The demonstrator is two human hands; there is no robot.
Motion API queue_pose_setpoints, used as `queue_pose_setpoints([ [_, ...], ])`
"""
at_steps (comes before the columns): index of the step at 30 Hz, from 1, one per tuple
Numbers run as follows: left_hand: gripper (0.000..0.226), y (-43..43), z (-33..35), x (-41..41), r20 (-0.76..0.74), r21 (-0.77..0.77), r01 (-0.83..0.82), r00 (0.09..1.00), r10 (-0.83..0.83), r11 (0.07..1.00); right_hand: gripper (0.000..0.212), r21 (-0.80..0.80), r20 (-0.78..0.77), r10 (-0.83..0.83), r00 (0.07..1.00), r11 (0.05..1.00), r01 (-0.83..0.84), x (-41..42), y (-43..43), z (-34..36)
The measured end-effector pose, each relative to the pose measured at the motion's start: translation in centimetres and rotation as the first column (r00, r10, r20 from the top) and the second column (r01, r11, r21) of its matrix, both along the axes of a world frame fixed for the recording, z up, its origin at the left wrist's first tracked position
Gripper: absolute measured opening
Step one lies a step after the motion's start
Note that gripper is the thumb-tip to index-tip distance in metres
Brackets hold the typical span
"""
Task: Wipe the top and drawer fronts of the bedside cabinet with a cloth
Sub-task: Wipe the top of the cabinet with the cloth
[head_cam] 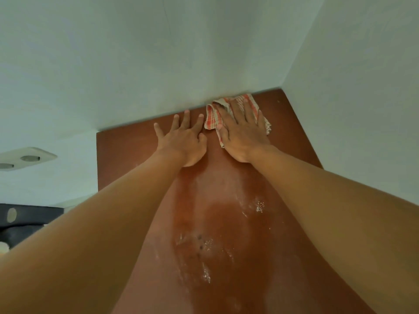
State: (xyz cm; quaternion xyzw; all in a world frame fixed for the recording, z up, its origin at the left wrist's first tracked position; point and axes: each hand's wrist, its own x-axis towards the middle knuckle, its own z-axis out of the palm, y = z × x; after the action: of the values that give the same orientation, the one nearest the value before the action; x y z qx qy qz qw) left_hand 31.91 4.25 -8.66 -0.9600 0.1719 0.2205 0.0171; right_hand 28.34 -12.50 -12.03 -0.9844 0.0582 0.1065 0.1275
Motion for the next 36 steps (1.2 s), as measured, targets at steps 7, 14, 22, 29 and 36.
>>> queue_pose_setpoints([
  [7, 0.063, -1.5, 0.9, -3.3, 0.012, -0.026, -0.078, 0.997, 0.078, 0.997, 0.059, 0.023, 0.036, 0.015, 0.999, 1.0, -0.016, -8.8, 0.5, 0.1],
  [14, 0.06, -1.2, 0.7, -14.4, 0.039, -0.151, -0.023, 0.999, 0.029, 0.988, 0.064, 0.045, 0.009, 0.025, 1.0, 0.999, -0.025, -20.9, 0.7, 0.2],
  [22, 0.056, 1.2, 2.5, -27.1, 0.04, -0.292, -0.074, 0.995, 0.089, 0.954, 0.072, 0.045, 0.027, 0.064, 0.998, 0.997, -0.065, -35.3, 1.1, -0.1],
  [29, 0.055, 3.9, 3.5, -35.7, 0.007, -0.354, -0.099, 0.994, 0.108, 0.93, 0.07, -0.106, 0.054, 0.149, 0.987, 0.984, -0.143, -44.6, 1.9, -1.5],
  [36, 0.056, 6.9, 4.0, -38.4, -0.02, -0.328, -0.1, 0.995, 0.099, 0.939, 0.059, 0.079, -0.036, 0.056, 0.998, 0.995, -0.053, -53.1, 2.7, -1.3],
])
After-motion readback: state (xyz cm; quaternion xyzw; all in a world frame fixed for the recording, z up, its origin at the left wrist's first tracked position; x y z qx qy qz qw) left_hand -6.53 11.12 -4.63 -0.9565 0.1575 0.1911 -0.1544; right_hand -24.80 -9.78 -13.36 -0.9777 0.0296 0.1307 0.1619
